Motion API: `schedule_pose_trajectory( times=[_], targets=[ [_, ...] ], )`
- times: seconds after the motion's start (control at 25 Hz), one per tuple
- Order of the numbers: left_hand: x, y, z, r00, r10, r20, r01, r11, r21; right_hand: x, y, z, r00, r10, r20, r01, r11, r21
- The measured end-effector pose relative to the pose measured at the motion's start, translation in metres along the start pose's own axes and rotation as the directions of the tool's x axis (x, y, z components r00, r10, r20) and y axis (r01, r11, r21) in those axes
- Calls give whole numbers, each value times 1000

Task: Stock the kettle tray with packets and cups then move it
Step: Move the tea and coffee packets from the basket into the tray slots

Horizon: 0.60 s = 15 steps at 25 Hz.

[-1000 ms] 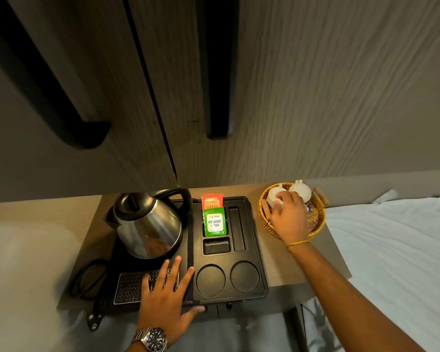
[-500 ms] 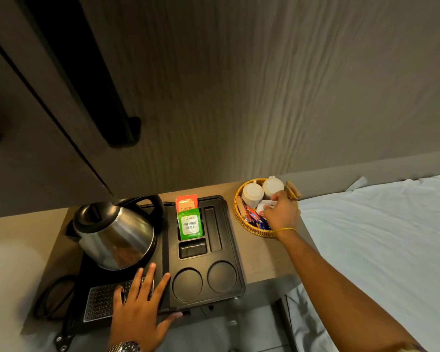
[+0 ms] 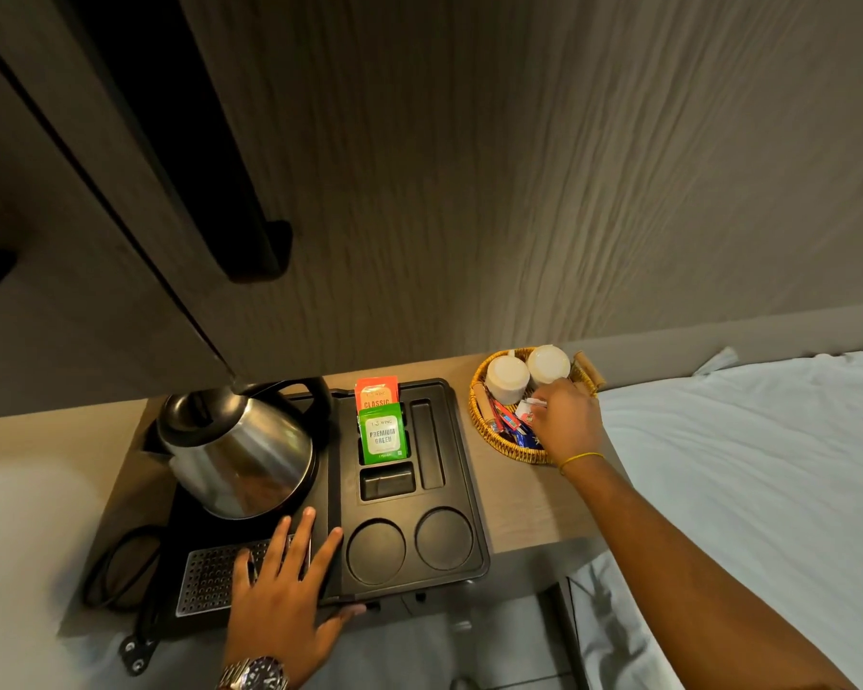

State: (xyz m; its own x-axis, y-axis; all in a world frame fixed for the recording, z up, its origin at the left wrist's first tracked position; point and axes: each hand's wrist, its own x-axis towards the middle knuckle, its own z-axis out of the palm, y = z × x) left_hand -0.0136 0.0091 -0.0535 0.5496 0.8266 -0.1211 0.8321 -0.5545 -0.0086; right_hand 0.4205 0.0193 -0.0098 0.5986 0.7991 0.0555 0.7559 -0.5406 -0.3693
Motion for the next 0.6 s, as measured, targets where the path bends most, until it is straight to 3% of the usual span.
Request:
schedule_pose_trajectory(
  times=[0.12, 0.4, 0.52, 0.6],
  targets=[
    [0, 0, -1, 1000, 1, 12, -1, 1000, -13, 2, 3, -5, 997, -71, 0, 71, 994, -81],
    [-1, -2, 3, 999, -14, 47, 17, 998, -58, 2, 0, -29, 947, -158, -280, 145, 987, -67],
    [0, -1, 3, 998, -17, 67, 21, 998, -57, -7, -24, -40, 912, -211, -353, 249, 966, 67],
    [0, 1, 0, 996, -23, 83, 28, 998, -49, -19, -53, -40, 907, -269, -324, 336, 926, 171]
  ],
)
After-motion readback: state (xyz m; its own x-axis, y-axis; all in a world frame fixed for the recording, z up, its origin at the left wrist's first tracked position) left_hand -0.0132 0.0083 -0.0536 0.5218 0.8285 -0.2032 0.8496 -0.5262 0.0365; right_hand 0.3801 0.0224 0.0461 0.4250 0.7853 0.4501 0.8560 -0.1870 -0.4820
